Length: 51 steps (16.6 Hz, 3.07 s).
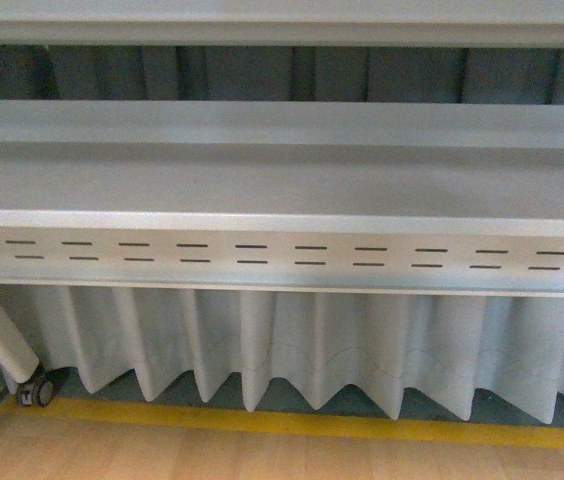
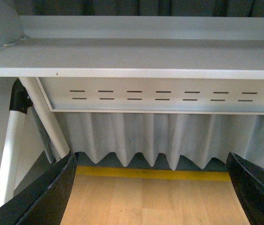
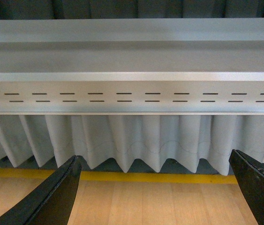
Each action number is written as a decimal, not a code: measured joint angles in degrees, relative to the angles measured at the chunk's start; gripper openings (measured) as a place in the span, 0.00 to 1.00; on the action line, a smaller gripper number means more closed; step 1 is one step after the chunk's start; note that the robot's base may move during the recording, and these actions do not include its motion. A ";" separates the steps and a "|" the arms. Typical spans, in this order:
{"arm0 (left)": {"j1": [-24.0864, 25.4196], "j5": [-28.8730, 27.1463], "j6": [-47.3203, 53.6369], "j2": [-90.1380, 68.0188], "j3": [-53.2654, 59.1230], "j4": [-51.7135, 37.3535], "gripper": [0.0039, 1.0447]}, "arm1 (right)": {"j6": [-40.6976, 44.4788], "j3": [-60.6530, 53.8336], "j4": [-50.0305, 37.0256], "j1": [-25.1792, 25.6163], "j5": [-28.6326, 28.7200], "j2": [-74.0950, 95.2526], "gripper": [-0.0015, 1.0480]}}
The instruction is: Wind up and store yellow beetle toy
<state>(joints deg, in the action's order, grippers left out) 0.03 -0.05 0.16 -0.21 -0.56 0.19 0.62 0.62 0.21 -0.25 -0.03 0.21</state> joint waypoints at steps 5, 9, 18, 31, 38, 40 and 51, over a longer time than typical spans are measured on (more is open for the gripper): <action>0.00 0.00 0.00 0.00 0.00 0.00 0.94 | 0.00 0.00 0.00 0.00 0.00 0.00 0.94; 0.00 0.00 0.00 0.00 0.00 0.00 0.94 | 0.00 0.00 0.00 0.00 0.00 0.00 0.94; 0.00 0.00 0.00 0.00 0.00 0.00 0.94 | 0.00 0.00 0.00 0.00 0.00 0.00 0.94; 0.00 0.00 0.00 0.00 0.00 0.00 0.94 | 0.00 0.00 0.00 0.00 0.00 0.00 0.94; 0.00 0.00 0.00 0.00 0.00 0.09 0.94 | 0.00 0.00 0.13 0.00 0.02 0.00 0.94; 0.00 0.07 0.00 0.02 0.00 0.22 0.94 | 0.00 0.00 0.13 0.00 0.00 0.00 0.94; 0.00 0.04 0.00 0.00 0.00 0.02 0.94 | -0.02 0.00 0.09 0.00 0.00 0.00 0.94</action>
<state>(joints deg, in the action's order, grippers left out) 0.03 -0.01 0.16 -0.21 -0.56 0.21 0.60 0.62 0.30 -0.25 -0.03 0.21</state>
